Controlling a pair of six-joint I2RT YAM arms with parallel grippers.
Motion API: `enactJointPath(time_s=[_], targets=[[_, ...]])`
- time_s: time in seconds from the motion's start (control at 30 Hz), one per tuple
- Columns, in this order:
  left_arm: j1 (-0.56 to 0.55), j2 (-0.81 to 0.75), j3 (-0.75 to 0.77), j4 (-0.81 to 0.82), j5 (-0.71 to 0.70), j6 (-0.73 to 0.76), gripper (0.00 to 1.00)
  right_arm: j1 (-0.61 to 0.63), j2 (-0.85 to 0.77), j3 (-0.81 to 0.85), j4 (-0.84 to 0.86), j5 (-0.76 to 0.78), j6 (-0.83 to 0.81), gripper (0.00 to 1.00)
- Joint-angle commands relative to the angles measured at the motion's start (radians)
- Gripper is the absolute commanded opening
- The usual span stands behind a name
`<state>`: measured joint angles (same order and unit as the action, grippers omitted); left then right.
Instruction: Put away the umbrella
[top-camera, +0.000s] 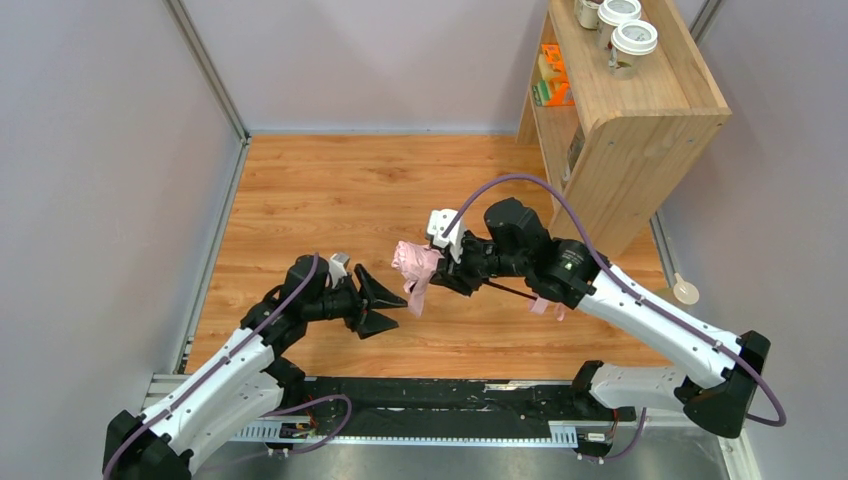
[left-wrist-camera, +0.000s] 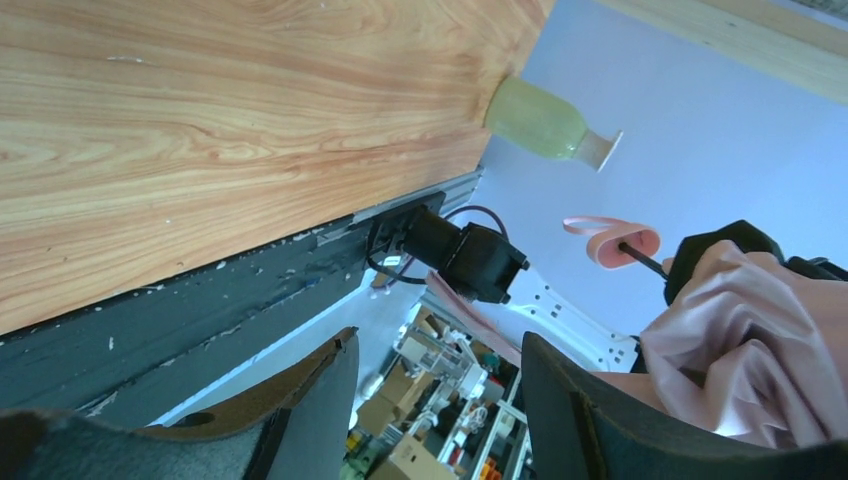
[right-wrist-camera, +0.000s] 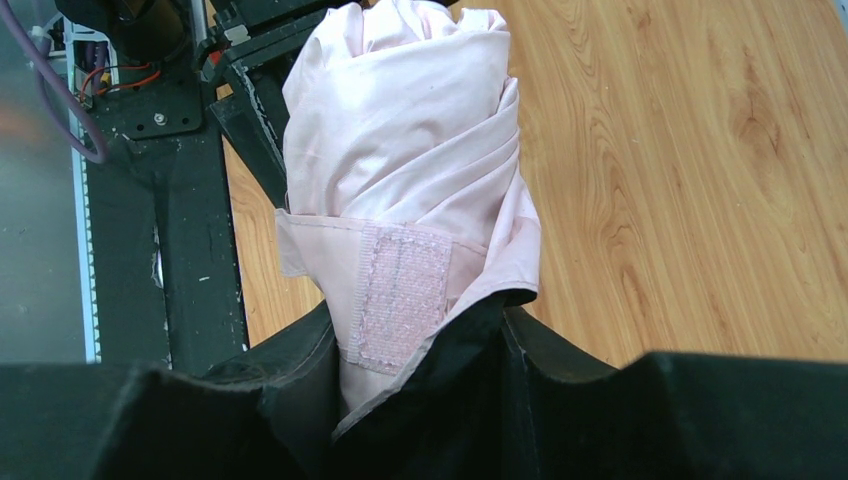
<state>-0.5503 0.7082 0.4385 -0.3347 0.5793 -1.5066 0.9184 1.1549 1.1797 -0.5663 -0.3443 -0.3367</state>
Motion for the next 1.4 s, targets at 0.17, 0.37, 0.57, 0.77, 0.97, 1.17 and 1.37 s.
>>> enactJointPath(time_s=[0.17,0.37,0.57,0.77,0.97,1.17,1.37], targets=[[-0.004,0.019,-0.009,-0.024,0.017,-0.685,0.7,0.049,0.023,0.061,0.051,0.079,-0.033,0.0],[-0.003,0.068,-0.023,0.006,0.042,-0.684,0.7,0.068,0.043,0.074,0.043,0.105,-0.044,0.0],[-0.003,0.018,-0.081,0.051,-0.001,-0.73,0.69,0.076,0.039,0.074,0.029,0.122,-0.045,0.0],[-0.004,-0.075,-0.123,0.102,-0.082,-0.784,0.71,0.079,0.011,0.052,0.022,0.116,-0.042,0.0],[-0.003,-0.035,-0.057,-0.006,-0.049,-0.762,0.72,0.112,0.023,0.052,0.032,0.129,-0.041,0.0],[-0.004,-0.013,-0.001,-0.092,-0.047,-0.767,0.73,0.142,0.028,0.069,0.029,0.163,-0.048,0.0],[-0.003,-0.007,0.017,-0.151,-0.044,-0.745,0.73,0.157,0.032,0.08,0.034,0.211,-0.056,0.0]])
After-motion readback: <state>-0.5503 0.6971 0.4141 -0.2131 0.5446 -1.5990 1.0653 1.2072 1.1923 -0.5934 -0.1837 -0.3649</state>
